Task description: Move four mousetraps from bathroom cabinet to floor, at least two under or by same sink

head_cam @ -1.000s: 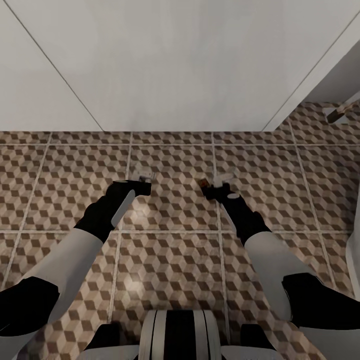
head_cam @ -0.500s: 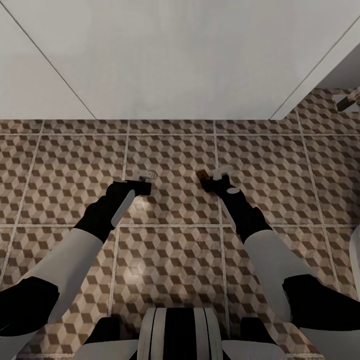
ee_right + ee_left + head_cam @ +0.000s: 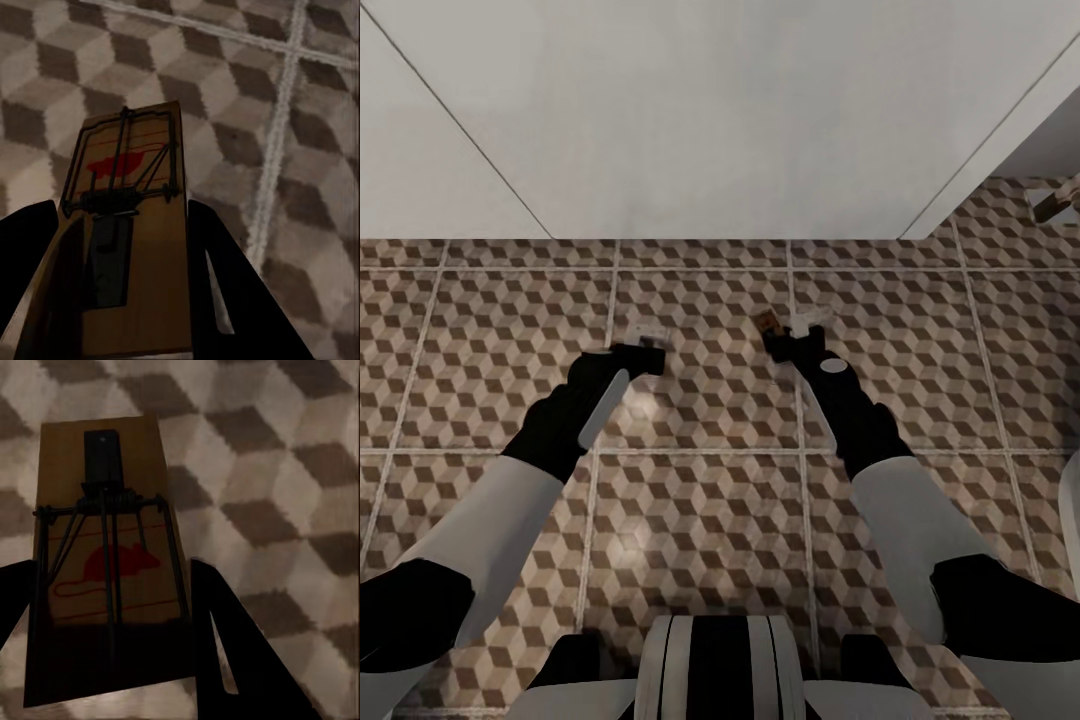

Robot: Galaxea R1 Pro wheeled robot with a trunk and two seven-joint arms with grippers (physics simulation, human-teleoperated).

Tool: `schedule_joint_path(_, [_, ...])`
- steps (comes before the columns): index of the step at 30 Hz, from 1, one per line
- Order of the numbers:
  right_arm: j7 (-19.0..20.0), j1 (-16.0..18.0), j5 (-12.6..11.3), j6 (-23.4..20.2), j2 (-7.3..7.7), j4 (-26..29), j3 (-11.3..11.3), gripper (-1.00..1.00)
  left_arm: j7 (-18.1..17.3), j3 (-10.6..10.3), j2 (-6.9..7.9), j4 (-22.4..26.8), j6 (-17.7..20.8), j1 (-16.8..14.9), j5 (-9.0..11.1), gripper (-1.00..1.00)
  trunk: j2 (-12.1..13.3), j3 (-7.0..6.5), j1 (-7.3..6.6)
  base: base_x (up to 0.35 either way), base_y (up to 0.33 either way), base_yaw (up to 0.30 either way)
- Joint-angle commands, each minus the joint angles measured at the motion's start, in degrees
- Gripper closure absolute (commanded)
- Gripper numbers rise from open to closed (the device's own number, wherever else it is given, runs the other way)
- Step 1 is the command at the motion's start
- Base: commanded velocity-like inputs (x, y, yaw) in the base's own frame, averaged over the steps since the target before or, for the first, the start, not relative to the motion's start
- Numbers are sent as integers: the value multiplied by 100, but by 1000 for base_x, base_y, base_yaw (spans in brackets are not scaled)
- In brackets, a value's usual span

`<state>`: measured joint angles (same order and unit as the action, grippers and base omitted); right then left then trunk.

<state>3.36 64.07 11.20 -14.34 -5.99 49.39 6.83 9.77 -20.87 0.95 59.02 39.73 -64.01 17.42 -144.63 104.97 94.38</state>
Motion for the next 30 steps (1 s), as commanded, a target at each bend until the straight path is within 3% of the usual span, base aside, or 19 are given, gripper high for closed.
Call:
schedule_joint_path(1, [33,0,58,-33,-1,38,-7,100,51,-22,8,59,21,-1,39,100,-1,3,0,0,0,0])
schedule_joint_path(11, [33,-1,65,-41,4,242,2,100,51,-22,48,479,24,31,33,100,-1,3,0,0,0,0])
schedule_joint_path(18, [31,-14,66,-42,17,247,-2,100,51,-23,137,528,26,40,36,100,-1,3,0,0,0,0])
schedule_joint_path(30, [24,-17,105,-59,19,251,-6,100,51,-30,151,550,26,46,35,100,-16,3,28,0,0,0])
